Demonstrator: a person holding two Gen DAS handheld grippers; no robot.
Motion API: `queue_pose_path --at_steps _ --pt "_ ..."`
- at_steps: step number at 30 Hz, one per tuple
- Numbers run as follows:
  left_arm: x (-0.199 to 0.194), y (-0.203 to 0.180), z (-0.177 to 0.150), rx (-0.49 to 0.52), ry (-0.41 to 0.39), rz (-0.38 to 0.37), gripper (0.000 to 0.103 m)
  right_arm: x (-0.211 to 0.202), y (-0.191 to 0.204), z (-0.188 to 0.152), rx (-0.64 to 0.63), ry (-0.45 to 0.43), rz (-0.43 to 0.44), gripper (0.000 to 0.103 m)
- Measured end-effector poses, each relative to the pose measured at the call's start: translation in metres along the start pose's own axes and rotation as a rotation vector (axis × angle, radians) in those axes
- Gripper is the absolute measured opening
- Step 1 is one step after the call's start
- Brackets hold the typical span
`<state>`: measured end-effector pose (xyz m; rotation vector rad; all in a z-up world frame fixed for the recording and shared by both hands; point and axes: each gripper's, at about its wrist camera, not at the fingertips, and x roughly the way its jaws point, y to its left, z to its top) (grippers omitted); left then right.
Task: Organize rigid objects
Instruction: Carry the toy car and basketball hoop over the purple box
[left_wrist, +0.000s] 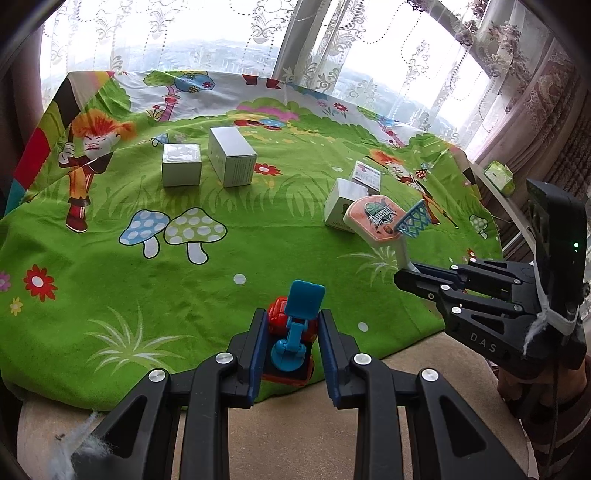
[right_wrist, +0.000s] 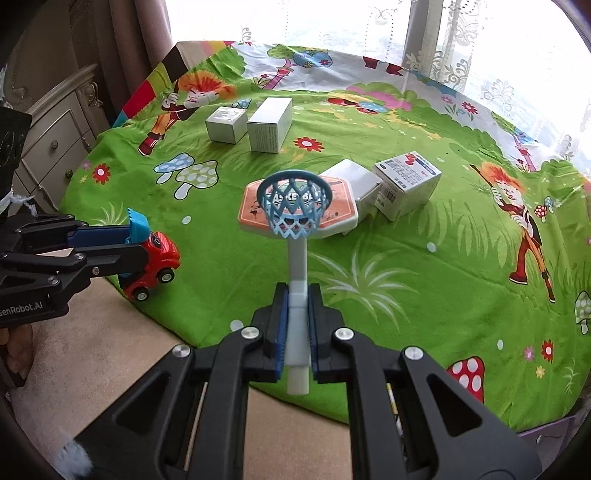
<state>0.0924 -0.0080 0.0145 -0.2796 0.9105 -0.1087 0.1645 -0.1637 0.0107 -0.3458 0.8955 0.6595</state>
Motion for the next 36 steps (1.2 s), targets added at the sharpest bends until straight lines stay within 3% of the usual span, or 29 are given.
queue_pose_path --at_steps 19,36 --pt "-0.009 -0.062 0.000 0.093 -0.006 -0.059 0.028 -0.053 -0.036 -0.044 0.159 -0.044 -0.036 0.013" --pt "0.005 -0.171 -0.009 0.283 0.036 -0.197 0.028 -0.120 -0.109 -0.104 0.344 -0.078 -0.161 0.013"
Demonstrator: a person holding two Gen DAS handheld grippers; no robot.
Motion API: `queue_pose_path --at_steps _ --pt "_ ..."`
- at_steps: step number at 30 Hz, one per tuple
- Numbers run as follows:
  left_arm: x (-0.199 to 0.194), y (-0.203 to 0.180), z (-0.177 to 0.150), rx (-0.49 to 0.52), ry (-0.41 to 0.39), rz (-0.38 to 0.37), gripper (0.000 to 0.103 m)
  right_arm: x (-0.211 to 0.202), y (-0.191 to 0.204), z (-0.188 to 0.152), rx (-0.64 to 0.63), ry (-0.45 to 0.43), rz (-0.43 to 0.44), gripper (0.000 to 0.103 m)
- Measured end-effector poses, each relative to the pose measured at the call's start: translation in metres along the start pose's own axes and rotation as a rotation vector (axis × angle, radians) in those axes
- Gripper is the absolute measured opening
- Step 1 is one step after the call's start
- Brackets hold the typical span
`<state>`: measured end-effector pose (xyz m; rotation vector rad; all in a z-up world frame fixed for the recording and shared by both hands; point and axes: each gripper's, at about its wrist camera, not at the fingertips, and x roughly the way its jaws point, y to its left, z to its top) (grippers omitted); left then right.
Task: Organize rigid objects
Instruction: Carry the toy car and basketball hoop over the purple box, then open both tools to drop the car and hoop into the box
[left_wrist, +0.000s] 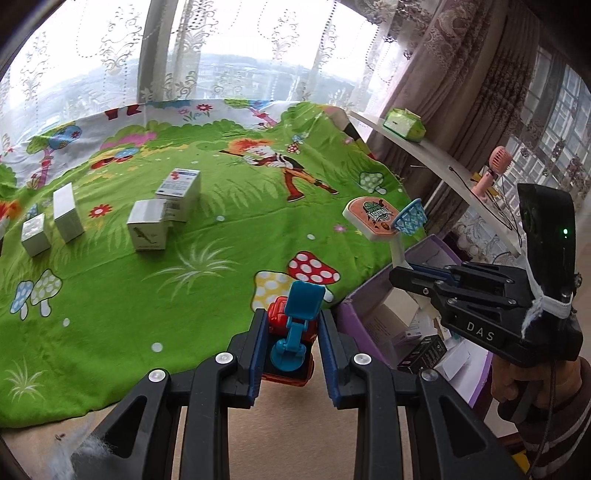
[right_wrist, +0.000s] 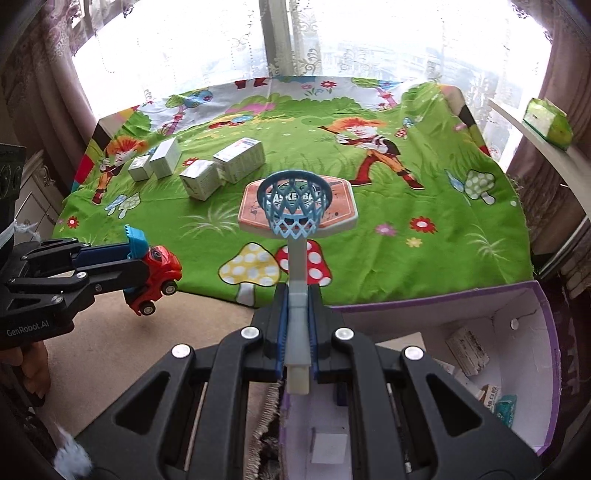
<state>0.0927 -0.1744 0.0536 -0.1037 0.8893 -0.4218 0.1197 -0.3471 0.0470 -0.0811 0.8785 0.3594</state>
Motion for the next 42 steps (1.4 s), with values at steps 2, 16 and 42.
queue_pose_path --at_steps 2,16,42 --pt "0.006 -0.013 0.001 0.022 0.010 -0.019 0.028 -0.006 -0.014 -0.004 0.024 -0.001 -0.023 0.013" --pt "0.040 -0.091 -0.002 0.163 0.092 -0.127 0.028 -0.030 -0.103 -0.045 0.182 0.031 -0.178 0.013" --pt "0.061 -0.134 -0.005 0.230 0.161 -0.195 0.037 -0.040 -0.160 -0.065 0.328 0.057 -0.284 0.016"
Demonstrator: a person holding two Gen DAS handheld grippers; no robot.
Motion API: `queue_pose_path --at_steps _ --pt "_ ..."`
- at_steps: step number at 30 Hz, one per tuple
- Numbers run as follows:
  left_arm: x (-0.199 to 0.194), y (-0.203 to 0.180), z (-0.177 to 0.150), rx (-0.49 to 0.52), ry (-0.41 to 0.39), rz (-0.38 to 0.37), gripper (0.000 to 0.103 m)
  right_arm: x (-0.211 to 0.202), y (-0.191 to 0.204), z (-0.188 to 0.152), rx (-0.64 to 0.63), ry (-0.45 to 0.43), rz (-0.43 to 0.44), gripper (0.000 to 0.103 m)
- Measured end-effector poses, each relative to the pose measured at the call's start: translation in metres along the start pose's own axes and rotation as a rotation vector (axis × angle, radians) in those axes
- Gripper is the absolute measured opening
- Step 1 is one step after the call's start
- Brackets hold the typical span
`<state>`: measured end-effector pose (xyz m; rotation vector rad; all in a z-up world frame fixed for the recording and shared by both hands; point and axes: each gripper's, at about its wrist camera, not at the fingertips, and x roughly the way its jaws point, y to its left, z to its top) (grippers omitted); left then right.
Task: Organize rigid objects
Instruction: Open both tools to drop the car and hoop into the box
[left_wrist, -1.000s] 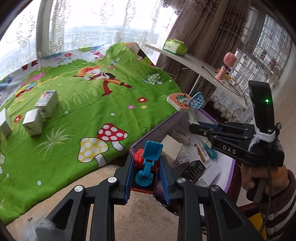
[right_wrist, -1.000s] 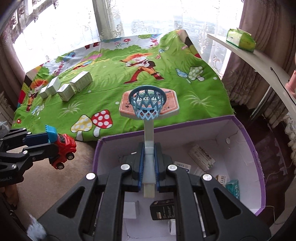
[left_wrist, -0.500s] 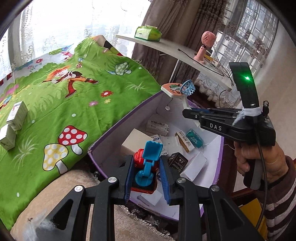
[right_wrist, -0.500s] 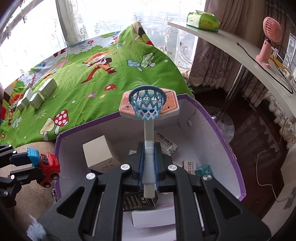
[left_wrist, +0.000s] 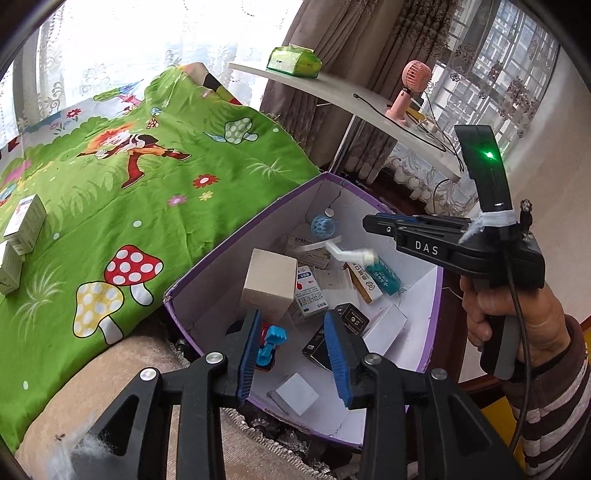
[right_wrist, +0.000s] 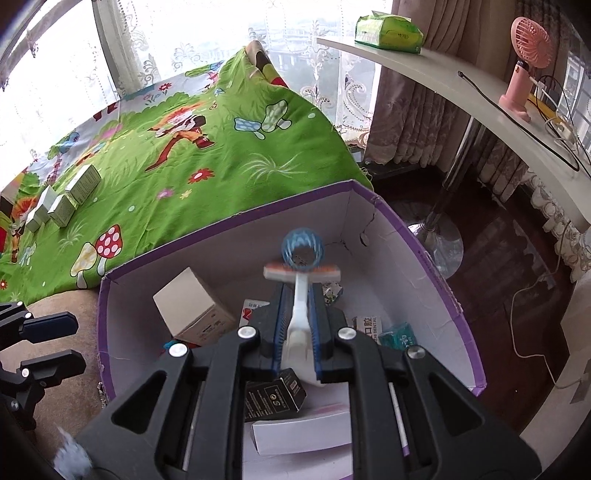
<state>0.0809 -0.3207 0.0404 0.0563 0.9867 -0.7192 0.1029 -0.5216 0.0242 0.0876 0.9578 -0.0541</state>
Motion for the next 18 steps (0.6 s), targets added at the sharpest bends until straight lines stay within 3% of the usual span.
queue_pose_path --at_steps 14,18 --pt "-0.013 0.019 -0.004 -0.063 -0.033 0.015 0.037 -0.006 0.012 0.005 -0.005 -0.011 0.036 0.017" --pt "-0.019 0.031 -0.006 -0.092 -0.047 0.027 0.037 -0.007 0.021 0.007 -0.017 -0.015 0.050 0.024"
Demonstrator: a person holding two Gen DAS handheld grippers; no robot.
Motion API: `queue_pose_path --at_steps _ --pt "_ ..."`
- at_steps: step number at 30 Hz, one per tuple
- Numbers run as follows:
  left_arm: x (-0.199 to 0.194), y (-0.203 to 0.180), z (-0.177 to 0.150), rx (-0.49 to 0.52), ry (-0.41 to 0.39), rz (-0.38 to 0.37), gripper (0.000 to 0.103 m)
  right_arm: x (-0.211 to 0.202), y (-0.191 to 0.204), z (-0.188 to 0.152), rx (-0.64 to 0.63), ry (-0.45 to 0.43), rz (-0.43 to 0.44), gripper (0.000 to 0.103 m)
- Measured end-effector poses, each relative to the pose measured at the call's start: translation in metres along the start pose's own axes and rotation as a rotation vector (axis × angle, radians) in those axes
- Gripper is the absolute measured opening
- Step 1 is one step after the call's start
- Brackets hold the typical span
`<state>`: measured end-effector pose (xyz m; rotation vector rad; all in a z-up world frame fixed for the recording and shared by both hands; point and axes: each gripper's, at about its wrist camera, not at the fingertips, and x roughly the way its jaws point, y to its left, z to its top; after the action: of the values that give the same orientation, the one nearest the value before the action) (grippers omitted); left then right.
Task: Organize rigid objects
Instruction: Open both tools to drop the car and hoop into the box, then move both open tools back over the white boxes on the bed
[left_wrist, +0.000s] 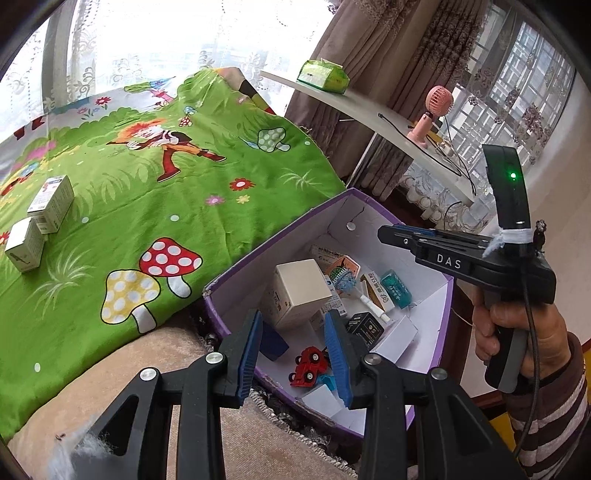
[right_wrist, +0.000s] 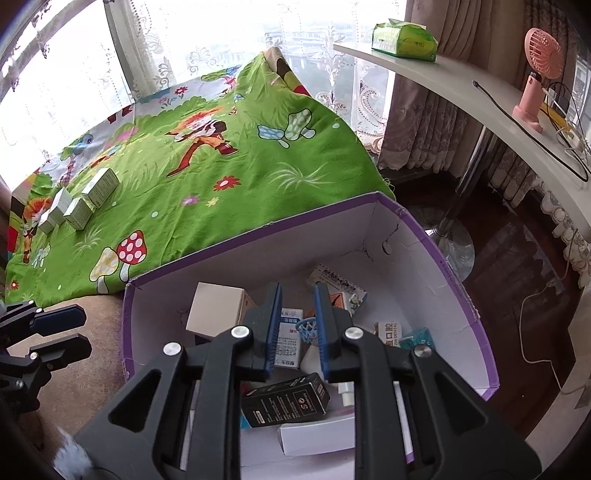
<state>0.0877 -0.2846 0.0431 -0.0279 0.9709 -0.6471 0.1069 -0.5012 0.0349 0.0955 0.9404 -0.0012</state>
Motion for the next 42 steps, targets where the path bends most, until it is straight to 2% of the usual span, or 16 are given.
queue_pose_path --at_steps 8,13,16,18,20,31,36,42 --pt "-0.019 0.034 -0.003 -0.068 -0.043 0.050 0.037 0.003 0.035 0.004 -0.062 0.005 0.016 0.029" --pt "-0.033 0.063 -0.006 -0.129 -0.069 0.084 0.037 0.008 0.063 0.004 -0.106 0.016 0.061 0.030" --pt "-0.043 0.080 -0.008 -0.153 -0.086 0.107 0.037 0.009 0.081 0.006 -0.126 0.011 0.089 0.042" --pt "-0.050 0.092 -0.010 -0.173 -0.097 0.123 0.037 0.009 0.094 0.008 -0.141 0.000 0.092 0.056" --pt "-0.057 0.105 -0.012 -0.188 -0.107 0.140 0.037 0.009 0.106 0.010 -0.152 -0.007 0.104 0.059" --pt "-0.094 0.183 -0.029 -0.287 -0.145 0.264 0.037 0.022 0.181 0.022 -0.273 0.004 0.134 0.059" --pt "-0.109 0.218 -0.033 -0.335 -0.166 0.310 0.037 0.033 0.204 0.031 -0.253 0.027 0.173 0.059" --pt "-0.123 0.253 -0.029 -0.381 -0.196 0.361 0.037 0.040 0.238 0.042 -0.268 0.011 0.191 0.063"
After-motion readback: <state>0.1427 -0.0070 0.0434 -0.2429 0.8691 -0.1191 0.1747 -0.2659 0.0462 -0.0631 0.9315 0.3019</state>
